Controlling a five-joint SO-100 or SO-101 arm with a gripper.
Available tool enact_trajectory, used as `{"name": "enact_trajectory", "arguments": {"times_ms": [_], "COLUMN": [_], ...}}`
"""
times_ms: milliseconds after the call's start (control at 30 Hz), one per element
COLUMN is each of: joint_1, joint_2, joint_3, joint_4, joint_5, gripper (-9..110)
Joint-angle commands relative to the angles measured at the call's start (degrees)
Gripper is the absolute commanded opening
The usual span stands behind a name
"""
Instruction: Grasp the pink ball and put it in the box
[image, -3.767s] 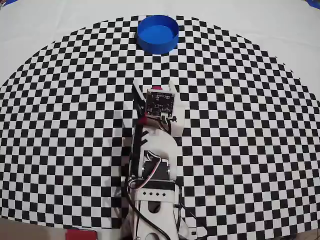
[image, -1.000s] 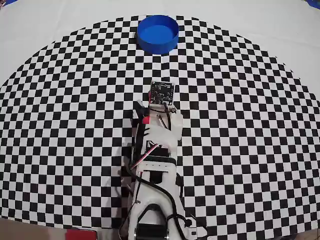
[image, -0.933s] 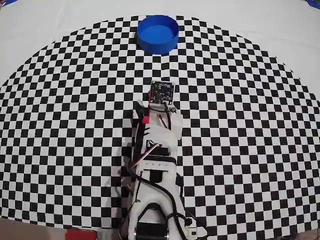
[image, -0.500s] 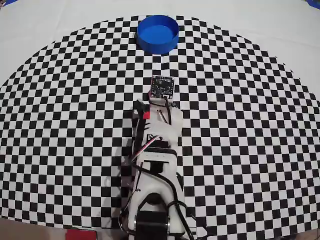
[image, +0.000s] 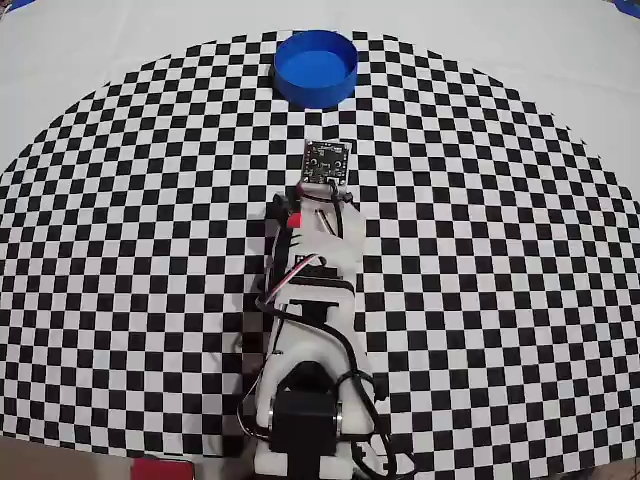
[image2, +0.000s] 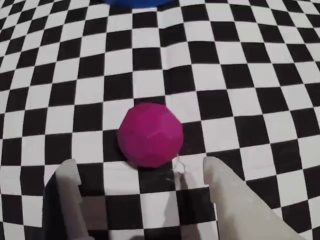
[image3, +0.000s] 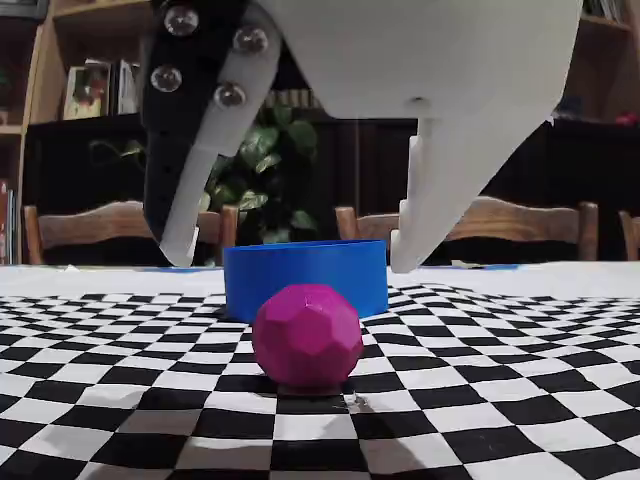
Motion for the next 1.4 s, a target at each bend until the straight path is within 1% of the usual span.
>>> {"name": "enact_trajectory", "arguments": {"times_ms": [0, 1367], "joint_1": [0.09, 0.26], "joint_2": [-0.79, -16.96], "joint_3": [-2.90, -14.59], "joint_4": [-1.05, -1.41], "joint_5": [-0.44, -0.44], "gripper": [28, 28]}}
